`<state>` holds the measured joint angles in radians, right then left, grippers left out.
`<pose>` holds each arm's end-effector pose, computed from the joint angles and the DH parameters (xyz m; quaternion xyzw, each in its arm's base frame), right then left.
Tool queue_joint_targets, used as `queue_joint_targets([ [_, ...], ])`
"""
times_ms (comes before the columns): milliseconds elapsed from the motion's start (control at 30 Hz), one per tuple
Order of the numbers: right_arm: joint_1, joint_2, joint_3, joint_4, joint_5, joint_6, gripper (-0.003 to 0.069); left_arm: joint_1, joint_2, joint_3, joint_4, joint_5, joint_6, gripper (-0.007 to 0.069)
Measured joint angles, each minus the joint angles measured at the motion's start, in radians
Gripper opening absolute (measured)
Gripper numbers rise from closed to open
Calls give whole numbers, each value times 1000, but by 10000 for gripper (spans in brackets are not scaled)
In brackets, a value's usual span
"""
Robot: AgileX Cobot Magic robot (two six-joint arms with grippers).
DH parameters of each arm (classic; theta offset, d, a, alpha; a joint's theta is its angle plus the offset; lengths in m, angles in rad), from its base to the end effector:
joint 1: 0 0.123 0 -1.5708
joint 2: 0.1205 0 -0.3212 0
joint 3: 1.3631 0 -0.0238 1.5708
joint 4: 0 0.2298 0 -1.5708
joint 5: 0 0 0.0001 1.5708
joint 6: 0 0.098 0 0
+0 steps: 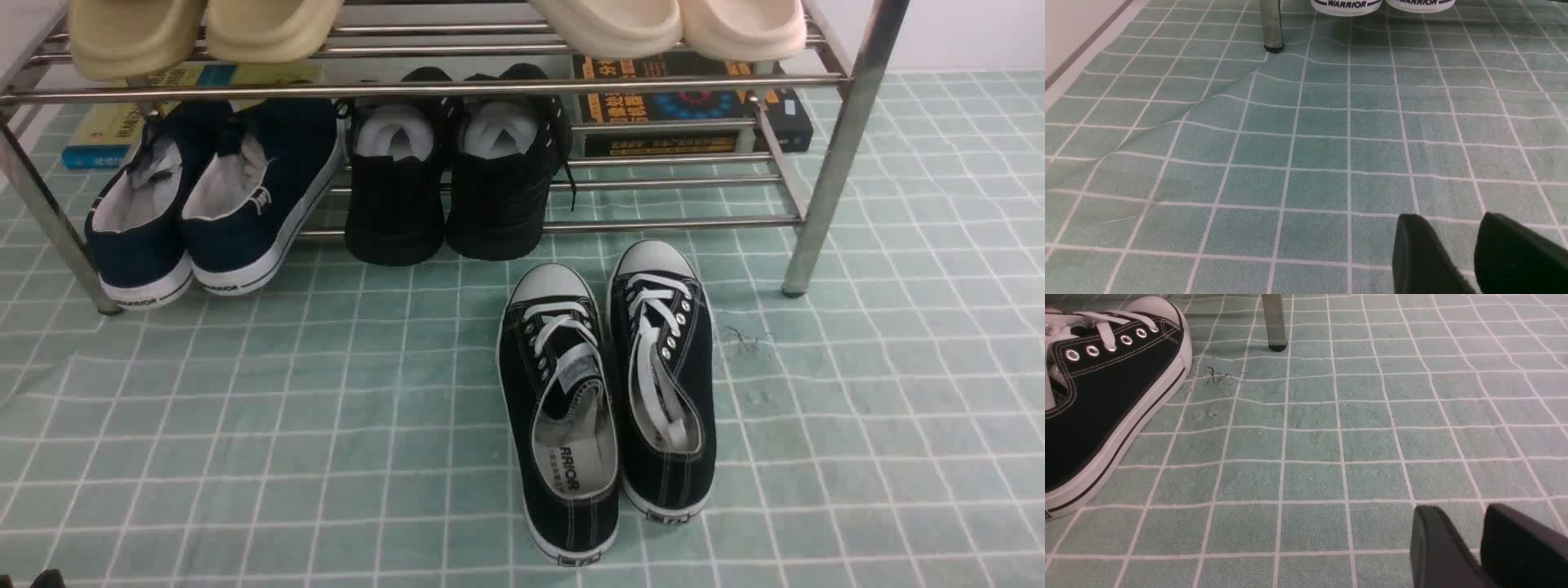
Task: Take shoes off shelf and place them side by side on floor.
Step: 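Grasp the leftmost shoe on the bottom shelf of the shoe rack with the left gripper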
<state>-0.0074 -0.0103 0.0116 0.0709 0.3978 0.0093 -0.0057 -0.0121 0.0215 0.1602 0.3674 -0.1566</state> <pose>0.0009 0.0027 0.1717 0.0251 0.8077 0.0309 0.5883 0.0018 0.0056 0.1717 -0.0177 0.8001 0.0192 0.5993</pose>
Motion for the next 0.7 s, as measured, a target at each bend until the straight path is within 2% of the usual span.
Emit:
queue_joint_targets([
  [433, 0, 0, 0, 0, 0, 0, 214, 0, 0, 0, 16, 0, 0, 242],
  [700, 0, 0, 0, 0, 0, 0, 224, 0, 0, 0, 133, 7, 0, 242],
])
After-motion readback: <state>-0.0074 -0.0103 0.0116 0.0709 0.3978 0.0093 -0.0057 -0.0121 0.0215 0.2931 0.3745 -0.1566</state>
